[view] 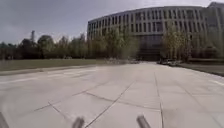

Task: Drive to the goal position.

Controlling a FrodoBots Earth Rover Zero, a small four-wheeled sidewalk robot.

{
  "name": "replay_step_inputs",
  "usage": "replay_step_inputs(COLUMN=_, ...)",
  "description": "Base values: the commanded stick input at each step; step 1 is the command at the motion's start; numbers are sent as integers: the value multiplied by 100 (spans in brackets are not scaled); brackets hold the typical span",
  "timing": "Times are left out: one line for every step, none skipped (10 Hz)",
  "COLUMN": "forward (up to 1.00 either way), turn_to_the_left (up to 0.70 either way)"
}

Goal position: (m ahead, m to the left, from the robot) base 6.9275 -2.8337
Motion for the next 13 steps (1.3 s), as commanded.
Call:
replay_step_inputs(forward=70, turn_to_the_left=0)
replay_step_inputs(forward=70, turn_to_the_left=0)
replay_step_inputs(forward=70, turn_to_the_left=0)
replay_step_inputs(forward=70, turn_to_the_left=0)
replay_step_inputs(forward=70, turn_to_the_left=0)
replay_step_inputs(forward=70, turn_to_the_left=0)
replay_step_inputs(forward=70, turn_to_the_left=0)
replay_step_inputs(forward=70, turn_to_the_left=0)
replay_step_inputs(forward=70, turn_to_the_left=0)
replay_step_inputs(forward=70, turn_to_the_left=0)
replay_step_inputs(forward=70, turn_to_the_left=0)
replay_step_inputs(forward=70, turn_to_the_left=0)
replay_step_inputs(forward=70, turn_to_the_left=0)
